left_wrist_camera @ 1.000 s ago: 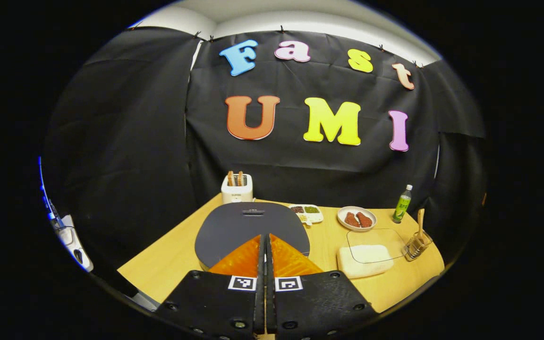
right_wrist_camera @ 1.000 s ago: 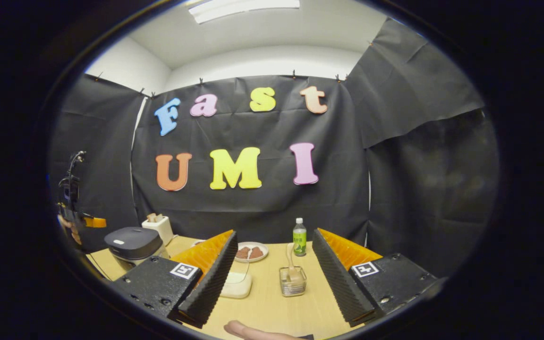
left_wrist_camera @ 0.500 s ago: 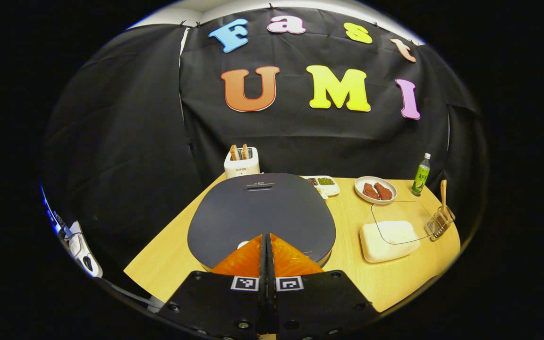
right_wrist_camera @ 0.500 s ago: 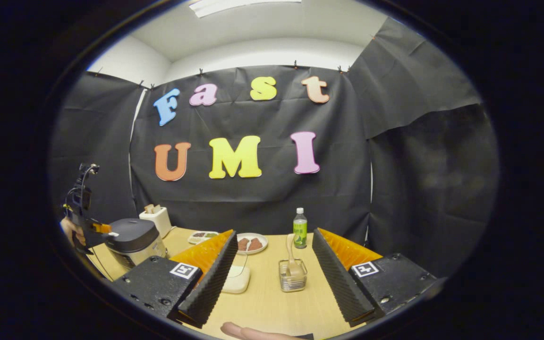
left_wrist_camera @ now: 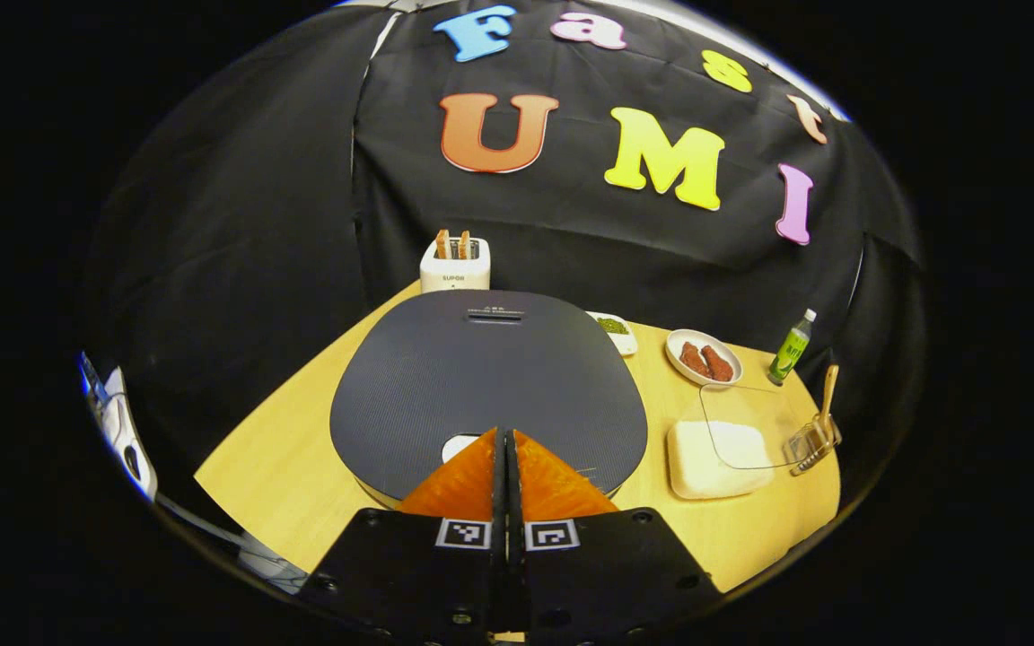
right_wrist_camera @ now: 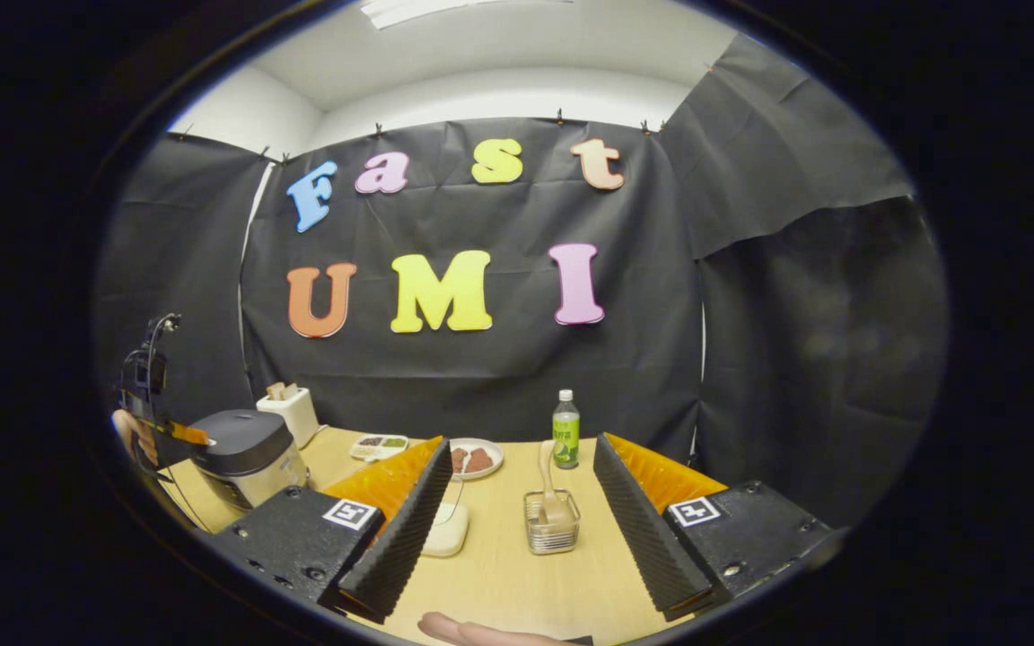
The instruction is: Close the left gripper, press the button to open the rice cooker; take a wooden spoon from the chopstick holder with the right hand, scoop a spoonful of rice and pour it into the rice cooker, then put the wooden spoon back into the chopstick holder.
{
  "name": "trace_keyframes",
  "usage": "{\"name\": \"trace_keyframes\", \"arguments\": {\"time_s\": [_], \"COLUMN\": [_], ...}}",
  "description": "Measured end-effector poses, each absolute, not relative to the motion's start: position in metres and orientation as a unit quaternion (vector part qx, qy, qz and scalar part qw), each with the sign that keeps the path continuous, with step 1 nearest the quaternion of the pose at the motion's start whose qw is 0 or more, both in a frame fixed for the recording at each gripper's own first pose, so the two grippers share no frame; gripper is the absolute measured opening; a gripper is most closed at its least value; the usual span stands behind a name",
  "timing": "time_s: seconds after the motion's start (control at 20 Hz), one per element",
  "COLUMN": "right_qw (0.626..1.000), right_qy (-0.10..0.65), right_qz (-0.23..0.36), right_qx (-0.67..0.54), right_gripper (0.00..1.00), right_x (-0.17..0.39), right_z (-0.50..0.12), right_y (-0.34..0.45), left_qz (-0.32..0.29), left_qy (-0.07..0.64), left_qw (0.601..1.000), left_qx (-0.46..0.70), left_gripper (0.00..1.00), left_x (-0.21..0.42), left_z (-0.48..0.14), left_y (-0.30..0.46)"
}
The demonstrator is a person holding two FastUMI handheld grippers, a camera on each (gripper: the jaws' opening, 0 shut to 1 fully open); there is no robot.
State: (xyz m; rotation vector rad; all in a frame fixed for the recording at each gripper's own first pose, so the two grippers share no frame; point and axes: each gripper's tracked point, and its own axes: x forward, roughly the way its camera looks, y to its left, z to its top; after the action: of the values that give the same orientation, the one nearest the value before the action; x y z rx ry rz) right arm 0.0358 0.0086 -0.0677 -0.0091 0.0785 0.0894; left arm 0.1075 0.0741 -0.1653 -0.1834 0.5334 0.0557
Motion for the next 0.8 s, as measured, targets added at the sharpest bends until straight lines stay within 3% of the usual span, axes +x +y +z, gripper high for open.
{"name": "trace_keyframes", "arguments": {"time_s": [0.4, 0.5, 0.6, 0.65, 0.7, 0.75, 0.8], "right_qw": [0.997, 0.997, 0.996, 0.996, 0.996, 0.996, 0.995], "right_qy": [0.066, 0.072, 0.078, 0.081, 0.083, 0.085, 0.087], "right_qz": [0.039, 0.036, 0.037, 0.038, 0.038, 0.038, 0.038], "right_qx": [-0.001, -0.002, -0.001, -0.001, -0.002, -0.003, -0.004], "right_gripper": [1.0, 1.0, 1.0, 1.0, 1.0, 1.0, 1.0], "right_x": [0.044, 0.047, 0.049, 0.05, 0.052, 0.053, 0.055], "right_z": [-0.088, -0.095, -0.103, -0.107, -0.11, -0.113, -0.117], "right_y": [0.009, 0.008, 0.01, 0.011, 0.01, 0.01, 0.009], "left_qz": [0.022, 0.006, 0.045, 0.058, 0.066, 0.064, 0.049], "left_qy": [0.172, 0.121, 0.081, 0.064, 0.06, 0.055, 0.048], "left_qw": [0.98, 0.99, 0.996, 0.996, 0.995, 0.995, 0.997], "left_qx": [-0.099, -0.076, -0.001, 0.032, 0.047, 0.051, 0.043], "left_gripper": [0.02, 0.5, 0.99, 0.99, 0.89, 0.97, 0.96], "left_x": [0.101, 0.106, 0.099, 0.097, 0.094, 0.086, 0.081], "left_z": [-0.123, -0.096, -0.077, -0.066, -0.064, -0.058, -0.054], "left_y": [0.062, 0.047, 0.062, 0.066, 0.062, 0.055, 0.045]}}
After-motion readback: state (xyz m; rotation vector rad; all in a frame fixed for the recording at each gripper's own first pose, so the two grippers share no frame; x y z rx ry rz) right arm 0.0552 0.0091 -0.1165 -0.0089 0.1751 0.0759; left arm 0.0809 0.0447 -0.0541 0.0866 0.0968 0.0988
